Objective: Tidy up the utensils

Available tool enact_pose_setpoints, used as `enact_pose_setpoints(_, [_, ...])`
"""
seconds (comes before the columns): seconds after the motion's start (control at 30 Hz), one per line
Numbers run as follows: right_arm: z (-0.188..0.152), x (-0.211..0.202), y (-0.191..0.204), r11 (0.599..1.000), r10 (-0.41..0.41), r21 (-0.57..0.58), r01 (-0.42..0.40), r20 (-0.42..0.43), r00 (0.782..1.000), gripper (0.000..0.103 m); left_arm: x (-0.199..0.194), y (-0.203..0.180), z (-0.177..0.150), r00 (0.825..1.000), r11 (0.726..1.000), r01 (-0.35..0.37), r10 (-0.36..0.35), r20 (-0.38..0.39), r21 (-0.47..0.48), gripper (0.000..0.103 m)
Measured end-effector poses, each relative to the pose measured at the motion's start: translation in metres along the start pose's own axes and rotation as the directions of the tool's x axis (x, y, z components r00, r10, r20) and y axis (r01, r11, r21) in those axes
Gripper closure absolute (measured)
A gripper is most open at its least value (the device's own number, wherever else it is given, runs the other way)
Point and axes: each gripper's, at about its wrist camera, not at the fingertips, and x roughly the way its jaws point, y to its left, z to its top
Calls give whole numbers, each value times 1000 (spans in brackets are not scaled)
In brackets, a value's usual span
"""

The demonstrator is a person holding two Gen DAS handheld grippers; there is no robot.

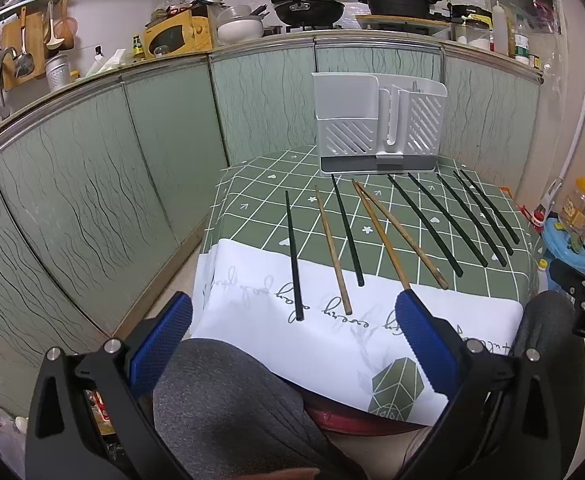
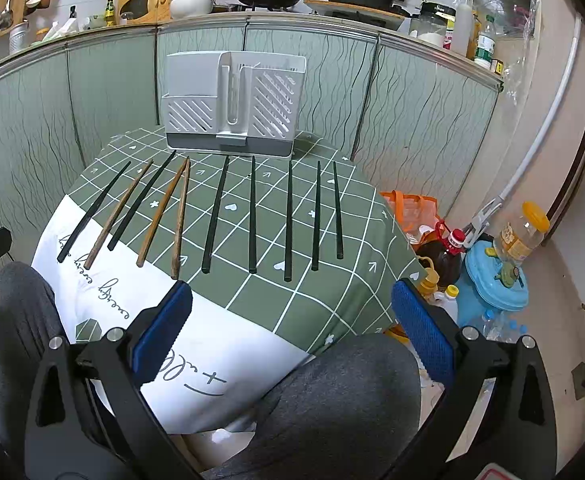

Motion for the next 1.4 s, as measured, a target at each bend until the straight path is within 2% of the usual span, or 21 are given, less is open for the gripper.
enact_pose_setpoints(0.73, [-2, 1, 0, 1000, -1, 2, 1, -2, 1000, 7, -1, 0, -1, 1000, 1000, -7, 7, -6, 2, 4])
enact_pose_setpoints(0.97, [-2, 0, 0, 1000, -2, 4, 2, 0, 1000, 7, -6, -3, -1, 1000, 999, -16, 15, 17, 42, 4])
enact_pose_setpoints(1.23, [-1, -2, 0, 1000, -3, 8, 3, 3, 1000, 7, -5, 5, 0, 1000, 1000, -7, 7, 4, 0, 4])
enact_pose_setpoints(1.4, [-1, -2, -1, 1000, -4, 8, 4, 3, 1000, 7, -3, 11, 0, 999, 998, 46, -47, -17, -41, 4])
